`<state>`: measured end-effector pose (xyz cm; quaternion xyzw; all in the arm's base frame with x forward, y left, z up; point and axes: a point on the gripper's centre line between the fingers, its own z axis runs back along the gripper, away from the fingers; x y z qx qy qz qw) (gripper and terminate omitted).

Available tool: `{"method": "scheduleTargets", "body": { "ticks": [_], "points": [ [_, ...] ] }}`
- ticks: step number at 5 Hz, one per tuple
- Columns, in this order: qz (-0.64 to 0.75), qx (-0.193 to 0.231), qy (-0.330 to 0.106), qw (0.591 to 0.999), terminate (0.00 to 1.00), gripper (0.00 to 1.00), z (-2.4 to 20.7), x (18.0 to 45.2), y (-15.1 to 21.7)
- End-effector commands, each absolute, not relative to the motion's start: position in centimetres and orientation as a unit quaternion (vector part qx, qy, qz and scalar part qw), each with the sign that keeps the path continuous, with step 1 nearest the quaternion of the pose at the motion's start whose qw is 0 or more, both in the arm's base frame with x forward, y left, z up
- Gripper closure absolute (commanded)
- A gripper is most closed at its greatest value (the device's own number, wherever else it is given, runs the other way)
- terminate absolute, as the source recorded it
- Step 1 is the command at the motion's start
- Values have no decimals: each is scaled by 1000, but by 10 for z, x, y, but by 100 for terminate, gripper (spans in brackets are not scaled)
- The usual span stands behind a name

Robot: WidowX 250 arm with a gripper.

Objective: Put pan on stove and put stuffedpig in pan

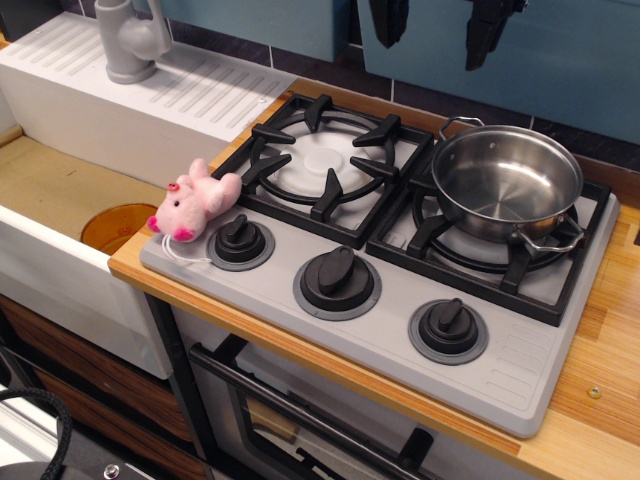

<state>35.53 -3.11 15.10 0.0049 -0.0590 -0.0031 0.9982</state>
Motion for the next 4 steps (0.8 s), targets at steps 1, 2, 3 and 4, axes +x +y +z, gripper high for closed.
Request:
{"method": "scheduleTargets", "body": {
  "ticks": [1,2,3,4],
  "points": [
    [-3,5,-59,998,0,0,151,355,-31],
    [-10,-1,-81,997,0,0,130,363,-32],
    [-13,-6,-95,995,0,0,119,368,-31],
    [-20,-10,-104,994,0,0,108,371,-28]
  ]
}}
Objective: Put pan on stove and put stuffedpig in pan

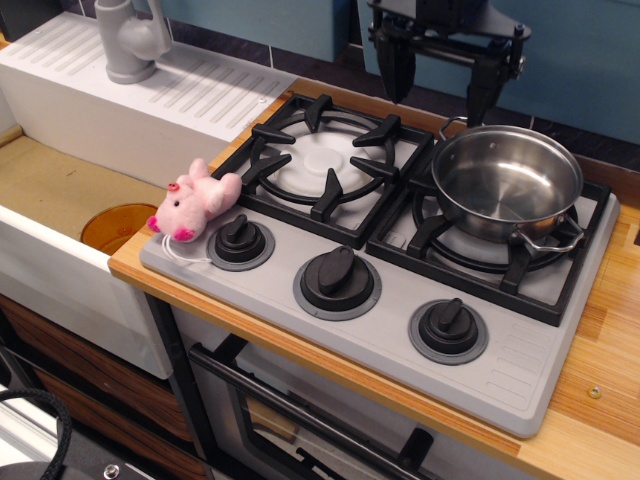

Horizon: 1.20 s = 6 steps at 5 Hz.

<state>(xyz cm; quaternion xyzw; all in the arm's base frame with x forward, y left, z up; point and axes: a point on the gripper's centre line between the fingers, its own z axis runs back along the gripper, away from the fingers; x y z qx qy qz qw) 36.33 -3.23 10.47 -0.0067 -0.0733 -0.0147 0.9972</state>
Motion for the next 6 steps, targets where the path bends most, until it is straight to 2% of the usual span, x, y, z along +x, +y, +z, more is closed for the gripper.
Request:
{"method": "scheduleTargets", "body": {
  "ticks": [1,3,6],
  "points": [
    [-16,-4,-113,993,0,0,101,370,-27],
    [-7,16,-144,989,0,0,79,369,-27],
    [-16,10,-161,987,0,0,63,379,-30]
  ]
}}
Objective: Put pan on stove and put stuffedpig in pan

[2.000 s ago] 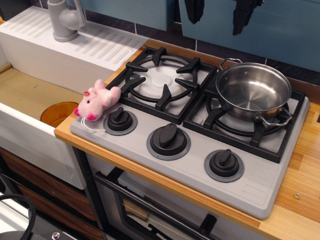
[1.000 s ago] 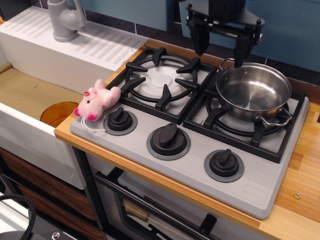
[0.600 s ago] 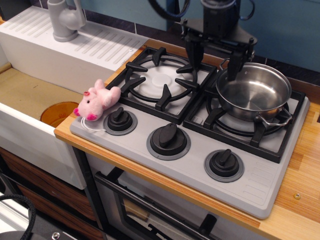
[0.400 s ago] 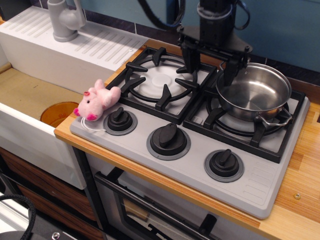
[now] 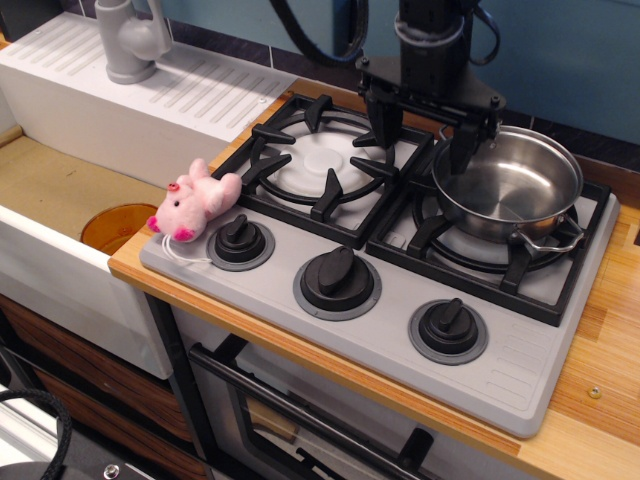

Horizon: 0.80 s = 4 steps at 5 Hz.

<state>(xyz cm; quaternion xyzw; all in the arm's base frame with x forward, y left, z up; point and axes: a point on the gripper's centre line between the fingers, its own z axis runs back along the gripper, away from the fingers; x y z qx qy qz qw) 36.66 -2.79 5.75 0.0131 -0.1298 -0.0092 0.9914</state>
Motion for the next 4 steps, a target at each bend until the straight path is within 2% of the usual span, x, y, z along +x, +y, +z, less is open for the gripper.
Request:
{"method": "scheduleTargets", "body": {
  "ticks": [1,2,4],
  "points": [
    [-17,14,-167,986,0,0,62,384,-30],
    [-23,21,-161,986,0,100,56,389,-30],
    [-15,24,-145,989,0,100,61,387,-33]
  ]
}}
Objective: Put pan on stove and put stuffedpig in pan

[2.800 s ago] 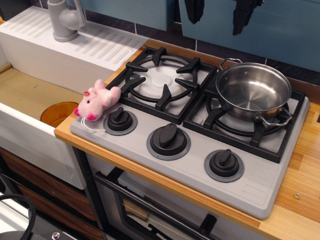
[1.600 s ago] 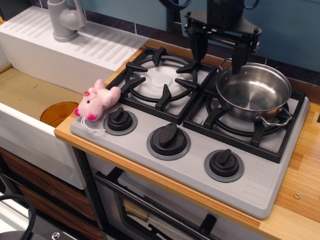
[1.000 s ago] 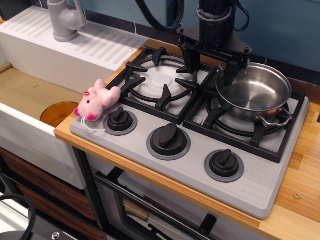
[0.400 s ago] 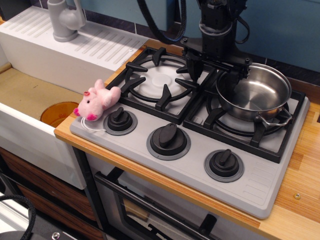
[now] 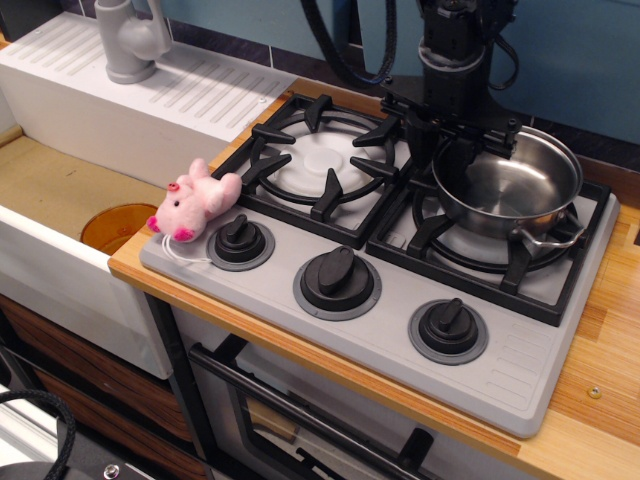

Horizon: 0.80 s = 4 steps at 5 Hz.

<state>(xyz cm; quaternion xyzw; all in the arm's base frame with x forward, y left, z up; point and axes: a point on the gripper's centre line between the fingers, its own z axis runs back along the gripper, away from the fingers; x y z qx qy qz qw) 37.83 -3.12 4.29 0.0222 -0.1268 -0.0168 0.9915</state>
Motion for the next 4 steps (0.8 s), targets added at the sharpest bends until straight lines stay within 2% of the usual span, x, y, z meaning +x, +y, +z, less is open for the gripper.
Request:
{"method": "scheduleTargets", "body": {
  "ticks": [1,2,4],
  "points": [
    [-14,26,-134,991,0,100,67,385,-34],
    [-13,27,-113,993,0,100,81,379,-35],
    [-16,58,-77,995,0,100,137,362,-25]
  ]
}}
